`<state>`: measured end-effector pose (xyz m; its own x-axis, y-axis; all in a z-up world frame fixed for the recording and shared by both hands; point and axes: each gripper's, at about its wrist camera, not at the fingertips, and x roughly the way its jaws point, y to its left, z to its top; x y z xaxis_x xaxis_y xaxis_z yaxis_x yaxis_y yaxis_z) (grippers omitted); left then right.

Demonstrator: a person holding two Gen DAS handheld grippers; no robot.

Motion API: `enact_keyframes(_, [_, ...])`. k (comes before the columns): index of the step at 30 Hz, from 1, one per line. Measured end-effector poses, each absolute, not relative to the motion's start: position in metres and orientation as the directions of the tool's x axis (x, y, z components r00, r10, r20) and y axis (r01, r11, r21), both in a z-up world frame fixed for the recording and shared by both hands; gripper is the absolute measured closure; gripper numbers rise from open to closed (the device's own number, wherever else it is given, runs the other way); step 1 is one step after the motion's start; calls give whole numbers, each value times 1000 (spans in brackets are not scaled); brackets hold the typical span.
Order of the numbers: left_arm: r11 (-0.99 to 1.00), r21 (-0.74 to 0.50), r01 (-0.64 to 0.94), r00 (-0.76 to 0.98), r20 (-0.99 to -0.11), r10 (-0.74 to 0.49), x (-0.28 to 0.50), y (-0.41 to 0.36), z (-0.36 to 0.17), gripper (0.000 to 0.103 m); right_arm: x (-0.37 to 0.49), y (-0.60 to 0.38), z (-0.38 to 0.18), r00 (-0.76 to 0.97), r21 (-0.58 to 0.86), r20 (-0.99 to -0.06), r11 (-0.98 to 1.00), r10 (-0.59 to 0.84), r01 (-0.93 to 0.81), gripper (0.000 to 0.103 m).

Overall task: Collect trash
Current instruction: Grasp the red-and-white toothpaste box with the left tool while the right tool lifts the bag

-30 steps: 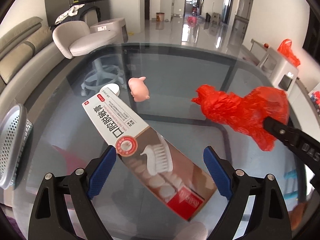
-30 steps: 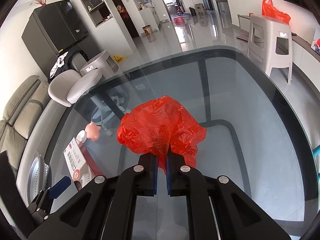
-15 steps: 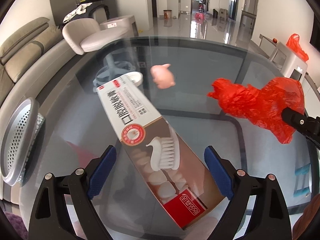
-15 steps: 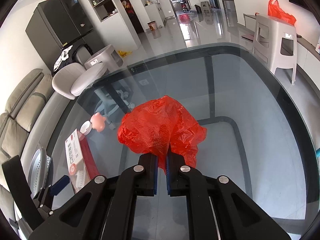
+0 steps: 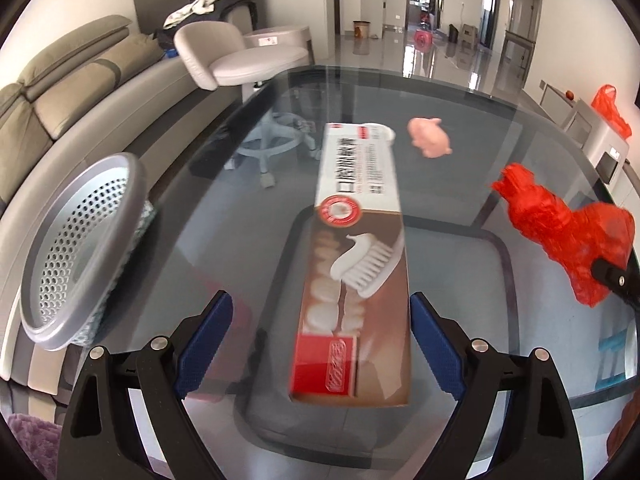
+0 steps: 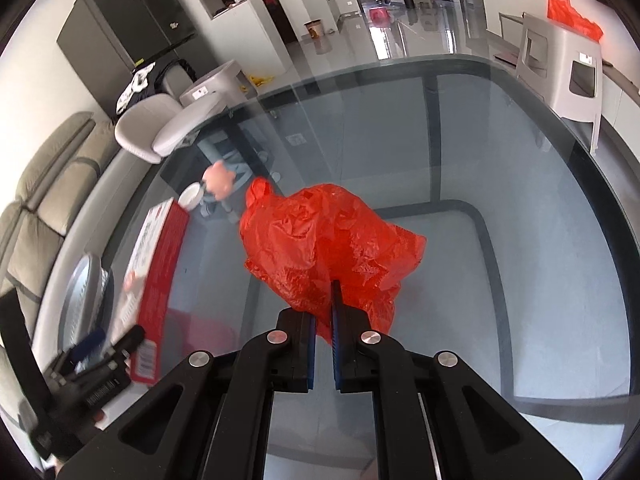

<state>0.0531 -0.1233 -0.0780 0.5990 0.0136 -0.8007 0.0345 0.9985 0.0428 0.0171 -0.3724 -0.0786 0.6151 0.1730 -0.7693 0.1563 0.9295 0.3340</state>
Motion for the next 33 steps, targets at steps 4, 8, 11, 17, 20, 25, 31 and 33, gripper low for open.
enact_keyframes(4, [999,32,32,613,-790,5,48,-107,-69,16,7,-363,-82,609,328,-773,934,177,145,85])
enact_keyframes(8, [998,17,59,623,-782,-23,41,-101,-60,16,-8,-359,-80,618,311,-769,940,163,138,55])
enact_keyframes(11, [997,4,76,633,-773,-45,35,-99,-54,16,-20,-357,-77,635,299,-758,945,150,134,49])
enact_keyframes(17, [994,-4,113,645,-760,-76,42,-104,-46,16,-24,-356,-55,707,257,-699,960,106,110,36])
enact_keyframes(20, [992,-6,128,643,-761,-87,51,-107,-44,16,-12,-353,-45,724,214,-685,973,84,89,35])
enact_keyframes(25, [990,6,139,660,-746,-88,67,-110,-35,16,15,-341,-35,728,160,-680,987,88,31,32])
enact_keyframes(31, [991,14,133,659,-748,-78,80,-107,-38,16,50,-326,-51,661,79,-748,997,56,5,31])
enact_keyframes(33, [991,12,135,651,-755,-79,82,-106,-43,16,60,-324,-63,625,62,-780,998,43,10,31])
